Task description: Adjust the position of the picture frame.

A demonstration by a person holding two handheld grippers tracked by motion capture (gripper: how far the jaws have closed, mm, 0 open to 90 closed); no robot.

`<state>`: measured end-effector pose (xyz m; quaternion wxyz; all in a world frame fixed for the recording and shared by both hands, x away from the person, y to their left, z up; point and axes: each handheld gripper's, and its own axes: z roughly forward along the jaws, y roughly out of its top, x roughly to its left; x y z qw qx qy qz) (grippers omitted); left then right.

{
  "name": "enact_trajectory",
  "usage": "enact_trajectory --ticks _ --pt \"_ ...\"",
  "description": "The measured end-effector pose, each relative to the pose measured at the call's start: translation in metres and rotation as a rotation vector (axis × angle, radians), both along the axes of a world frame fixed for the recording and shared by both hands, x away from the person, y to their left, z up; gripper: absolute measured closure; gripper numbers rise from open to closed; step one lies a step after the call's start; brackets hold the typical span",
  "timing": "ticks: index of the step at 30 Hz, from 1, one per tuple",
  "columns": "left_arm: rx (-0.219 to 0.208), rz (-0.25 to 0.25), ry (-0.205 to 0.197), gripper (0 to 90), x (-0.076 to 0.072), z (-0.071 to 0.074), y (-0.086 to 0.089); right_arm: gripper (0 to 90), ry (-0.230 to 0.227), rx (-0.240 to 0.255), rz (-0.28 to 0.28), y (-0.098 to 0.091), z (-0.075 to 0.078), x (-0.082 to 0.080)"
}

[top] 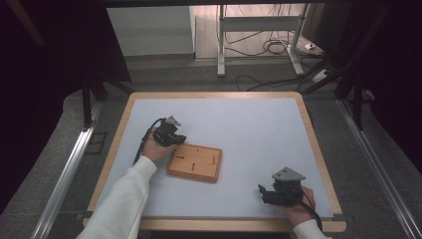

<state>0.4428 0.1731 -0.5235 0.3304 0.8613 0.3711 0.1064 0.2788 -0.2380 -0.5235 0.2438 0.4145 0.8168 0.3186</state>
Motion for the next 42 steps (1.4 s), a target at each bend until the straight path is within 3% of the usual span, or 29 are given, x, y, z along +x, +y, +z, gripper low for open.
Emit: enact_trajectory --ticks 6,16,25,36,42 --pt "0.002 -0.006 -0.005 90.0 -0.004 0.001 0.000 14.6 -0.032 0.022 0.007 -0.001 0.004 -0.001" --pt "-0.008 -0.026 0.007 90.0 -0.011 0.001 0.003 14.6 -0.045 0.036 -0.001 -0.002 0.007 -0.002" --pt "0.018 -0.053 0.012 90.0 -0.021 0.002 0.005 14.6 -0.048 0.037 -0.002 -0.002 0.007 -0.002" --pt "0.025 -0.076 0.017 90.0 -0.050 -0.004 0.013 14.6 -0.049 0.035 -0.009 -0.002 0.008 -0.002" --pt "0.002 -0.087 0.018 90.0 -0.067 -0.007 0.019 14.6 -0.046 0.032 -0.010 -0.001 0.007 -0.002"
